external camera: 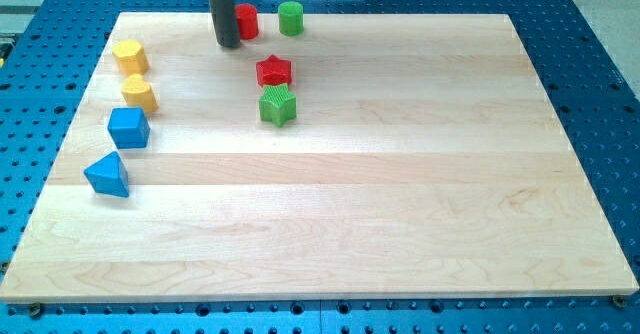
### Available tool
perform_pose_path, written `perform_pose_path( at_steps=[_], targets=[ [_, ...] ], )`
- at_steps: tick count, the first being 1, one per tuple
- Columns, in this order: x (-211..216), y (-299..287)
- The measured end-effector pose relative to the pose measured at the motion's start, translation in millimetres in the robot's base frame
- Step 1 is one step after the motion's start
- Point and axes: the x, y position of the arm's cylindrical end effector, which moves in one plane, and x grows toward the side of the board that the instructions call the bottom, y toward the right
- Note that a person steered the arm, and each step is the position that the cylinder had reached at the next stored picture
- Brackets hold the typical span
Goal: Place the green circle to the bottom right of the red circle
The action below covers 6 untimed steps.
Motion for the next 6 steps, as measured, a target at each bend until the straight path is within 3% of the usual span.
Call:
perform_pose_path(
  at_steps=[1, 2, 3, 5, 6],
  targets=[
    [8, 79],
    [-22, 126],
    [-65, 120],
    [-66, 74],
    [-36, 53]
  ],
)
